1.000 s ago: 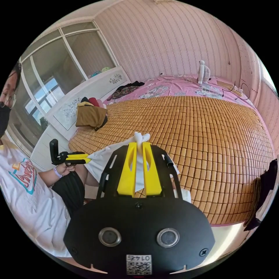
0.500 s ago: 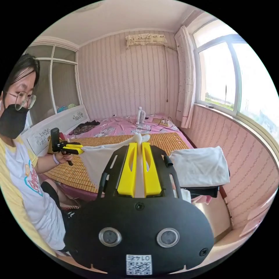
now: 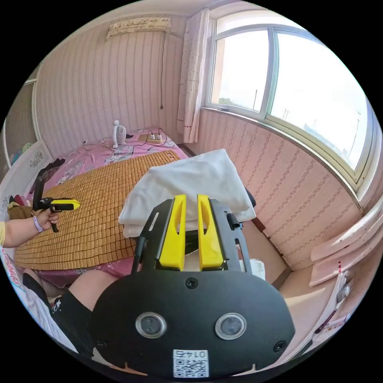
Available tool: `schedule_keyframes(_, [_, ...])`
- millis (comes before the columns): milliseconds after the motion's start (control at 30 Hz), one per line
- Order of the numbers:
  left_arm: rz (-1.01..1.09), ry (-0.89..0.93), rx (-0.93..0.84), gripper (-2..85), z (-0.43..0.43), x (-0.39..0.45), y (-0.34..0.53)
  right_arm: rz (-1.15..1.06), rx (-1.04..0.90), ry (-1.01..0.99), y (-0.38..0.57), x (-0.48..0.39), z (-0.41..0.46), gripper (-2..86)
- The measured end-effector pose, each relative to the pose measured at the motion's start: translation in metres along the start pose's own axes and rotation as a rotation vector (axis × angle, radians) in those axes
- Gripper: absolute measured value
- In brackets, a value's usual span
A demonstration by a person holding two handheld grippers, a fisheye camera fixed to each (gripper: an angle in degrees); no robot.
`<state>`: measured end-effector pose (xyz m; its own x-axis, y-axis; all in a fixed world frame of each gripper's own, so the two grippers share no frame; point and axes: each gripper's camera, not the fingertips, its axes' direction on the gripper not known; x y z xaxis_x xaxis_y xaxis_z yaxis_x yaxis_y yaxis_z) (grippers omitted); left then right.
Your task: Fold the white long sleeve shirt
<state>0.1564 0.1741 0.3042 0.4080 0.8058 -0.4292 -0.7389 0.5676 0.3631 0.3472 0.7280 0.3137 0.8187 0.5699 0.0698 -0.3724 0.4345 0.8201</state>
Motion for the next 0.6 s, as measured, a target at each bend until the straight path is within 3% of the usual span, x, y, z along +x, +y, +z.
schedule_keyframes(133, [-0.218, -0.110, -0.046, -0.9, -0.089, -0.017, 0.138, 0.021, -0.139, -0.063, 0.116, -0.062, 0.002, -0.5])
schedule_keyframes(233, [-0.377, -0.252, 0.051, -0.9, -0.172, -0.011, 0.212, -0.022, -0.273, -0.149, 0.155, -0.112, 0.008, -0.8])
schedule_keyframes(467, [-0.631, -0.588, 0.364, -0.4, -0.342, 0.017, 0.346, -0.319, -0.255, -0.422, 0.132, -0.252, 0.036, -1.0])
schedule_keyframes(600, [-0.757, -0.678, 0.468, 1.0, -0.395, 0.030, 0.417, -0.451, -0.288, -0.783, 0.108, -0.365, 0.056, -0.9])
